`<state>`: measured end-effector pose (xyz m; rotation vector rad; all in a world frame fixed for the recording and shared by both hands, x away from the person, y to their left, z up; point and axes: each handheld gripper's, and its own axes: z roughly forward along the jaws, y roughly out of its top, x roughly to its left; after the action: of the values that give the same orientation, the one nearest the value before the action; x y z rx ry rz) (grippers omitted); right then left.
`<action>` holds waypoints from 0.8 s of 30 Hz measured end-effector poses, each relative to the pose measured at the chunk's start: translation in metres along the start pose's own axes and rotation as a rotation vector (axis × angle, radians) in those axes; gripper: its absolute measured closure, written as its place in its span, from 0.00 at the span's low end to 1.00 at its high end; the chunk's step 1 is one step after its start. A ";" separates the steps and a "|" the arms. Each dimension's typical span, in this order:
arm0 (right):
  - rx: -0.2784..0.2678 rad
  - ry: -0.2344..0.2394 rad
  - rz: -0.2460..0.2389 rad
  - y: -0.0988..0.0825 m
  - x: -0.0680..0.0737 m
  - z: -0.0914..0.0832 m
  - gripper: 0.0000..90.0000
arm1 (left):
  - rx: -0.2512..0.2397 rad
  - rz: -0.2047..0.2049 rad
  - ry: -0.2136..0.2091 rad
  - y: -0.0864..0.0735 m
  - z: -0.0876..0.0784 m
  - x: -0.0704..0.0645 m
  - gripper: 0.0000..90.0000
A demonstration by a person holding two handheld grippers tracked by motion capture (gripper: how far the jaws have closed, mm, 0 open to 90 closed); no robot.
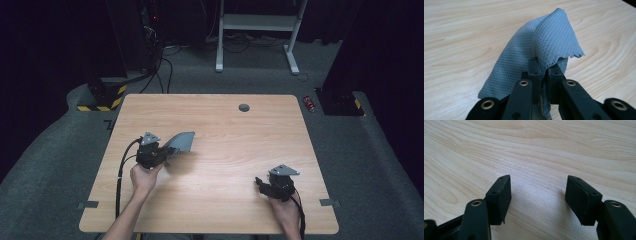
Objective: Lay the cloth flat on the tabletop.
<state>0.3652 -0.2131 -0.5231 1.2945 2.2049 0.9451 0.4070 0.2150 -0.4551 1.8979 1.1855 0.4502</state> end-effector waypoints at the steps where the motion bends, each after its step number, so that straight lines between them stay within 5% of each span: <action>1: 0.000 0.000 0.000 0.000 0.000 0.000 0.42 | -0.003 0.002 -0.008 0.002 0.000 -0.003 0.94; 24: 0.000 0.000 0.000 0.000 0.000 0.000 0.42 | -0.009 0.069 -0.184 0.019 0.016 -0.060 0.94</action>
<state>0.3651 -0.2131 -0.5231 1.2951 2.2047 0.9451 0.3992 0.1514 -0.4421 1.9319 0.9991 0.3098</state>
